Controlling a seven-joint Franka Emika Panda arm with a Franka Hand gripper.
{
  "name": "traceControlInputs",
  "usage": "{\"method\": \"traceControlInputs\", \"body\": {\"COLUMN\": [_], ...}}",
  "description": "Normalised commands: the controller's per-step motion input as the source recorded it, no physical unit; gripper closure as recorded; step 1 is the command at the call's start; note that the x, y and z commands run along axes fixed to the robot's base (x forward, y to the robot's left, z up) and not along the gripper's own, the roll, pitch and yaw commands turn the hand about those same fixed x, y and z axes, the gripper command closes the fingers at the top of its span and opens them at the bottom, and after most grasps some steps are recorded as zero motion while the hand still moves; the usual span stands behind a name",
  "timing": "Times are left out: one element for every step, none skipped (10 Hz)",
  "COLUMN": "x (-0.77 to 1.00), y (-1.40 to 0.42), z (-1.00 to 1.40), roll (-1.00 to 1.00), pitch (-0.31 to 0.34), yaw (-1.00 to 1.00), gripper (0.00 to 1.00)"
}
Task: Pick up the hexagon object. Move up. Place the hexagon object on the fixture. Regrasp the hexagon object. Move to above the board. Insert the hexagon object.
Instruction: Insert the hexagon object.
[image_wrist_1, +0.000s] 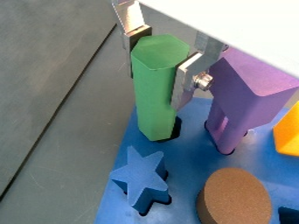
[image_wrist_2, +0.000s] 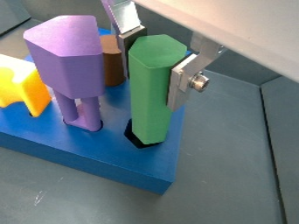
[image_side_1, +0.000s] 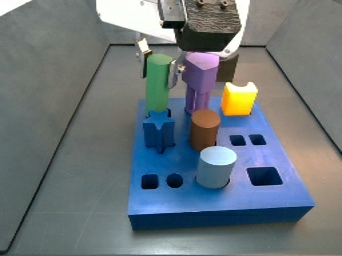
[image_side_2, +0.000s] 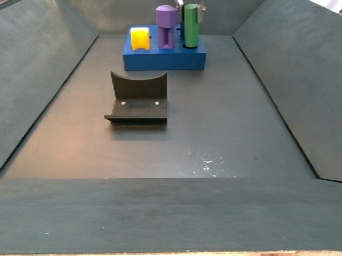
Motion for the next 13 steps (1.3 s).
{"method": "traceControlInputs", "body": {"x": [0.04, 0.0, 0.06, 0.0, 0.12, 0.06, 0.0, -0.04, -0.07, -0.15, -0.3, -0.31, -0.24], "y": [0.06, 0.03, 0.09, 0.05, 0.05, 0.03, 0.0, 0.0, -0.05, -0.11, -0.18, -0.15, -0.11], "z": [-0.1, 0.0, 0.0, 0.0, -0.13, -0.37, -0.49, -0.53, -0.54, -0.54, -0.43, -0.35, -0.31], "roll": [-0.03, -0.04, 0.0, 0.0, 0.0, 0.0, 0.0, 0.03, 0.03, 0.1, 0.19, 0.2, 0.1], "pitch": [-0.027, 0.0, 0.016, 0.0, 0.016, 0.0, -0.054, -0.12, -0.15, -0.176, -0.181, -0.197, -0.196], "yaw": [0.0, 0.0, 0.0, 0.0, 0.0, 0.0, 0.0, 0.06, 0.14, 0.17, 0.3, 0.38, 0.29], "gripper": [1.0, 1.0, 1.0, 1.0, 1.0, 1.0, 1.0, 1.0, 1.0, 1.0, 1.0, 1.0, 1.0]}}
